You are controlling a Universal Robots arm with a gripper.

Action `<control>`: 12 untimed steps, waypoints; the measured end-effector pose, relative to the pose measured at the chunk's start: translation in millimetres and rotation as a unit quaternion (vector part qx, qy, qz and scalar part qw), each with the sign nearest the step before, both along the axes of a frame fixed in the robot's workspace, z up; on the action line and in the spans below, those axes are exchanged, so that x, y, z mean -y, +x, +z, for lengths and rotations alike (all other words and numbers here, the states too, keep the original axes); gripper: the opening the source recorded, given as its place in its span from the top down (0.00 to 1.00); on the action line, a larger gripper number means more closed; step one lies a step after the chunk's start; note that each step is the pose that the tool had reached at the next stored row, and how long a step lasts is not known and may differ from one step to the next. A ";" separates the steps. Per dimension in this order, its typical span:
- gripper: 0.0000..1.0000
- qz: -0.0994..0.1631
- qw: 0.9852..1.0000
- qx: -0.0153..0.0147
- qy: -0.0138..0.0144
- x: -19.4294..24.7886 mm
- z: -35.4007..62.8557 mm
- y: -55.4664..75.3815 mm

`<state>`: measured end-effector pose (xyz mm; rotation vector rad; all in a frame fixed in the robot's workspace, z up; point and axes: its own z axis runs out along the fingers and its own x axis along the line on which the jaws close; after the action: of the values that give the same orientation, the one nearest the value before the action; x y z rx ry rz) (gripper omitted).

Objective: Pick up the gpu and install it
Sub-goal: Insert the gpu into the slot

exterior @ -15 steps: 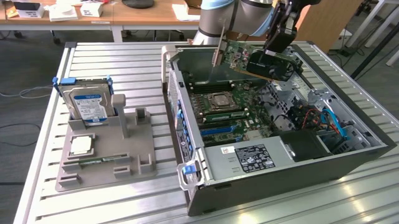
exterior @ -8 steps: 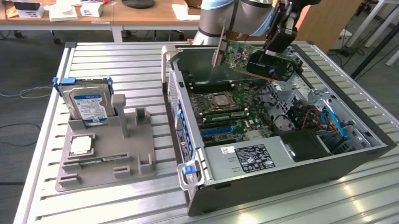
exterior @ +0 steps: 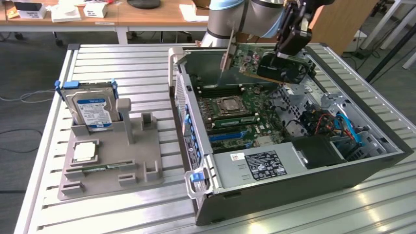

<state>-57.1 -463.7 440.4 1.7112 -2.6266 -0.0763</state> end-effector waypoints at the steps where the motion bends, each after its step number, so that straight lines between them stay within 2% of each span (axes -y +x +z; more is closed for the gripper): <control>1: 0.73 0.005 1.000 0.000 0.000 0.0 0.0 0.0; 11: 0.73 0.057 0.998 0.000 0.000 0.0 -0.2 0.0; 12: 0.73 0.079 0.997 0.000 0.000 -0.1 -0.5 0.0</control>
<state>-57.1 -463.6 439.9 1.9113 -2.4798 -0.0751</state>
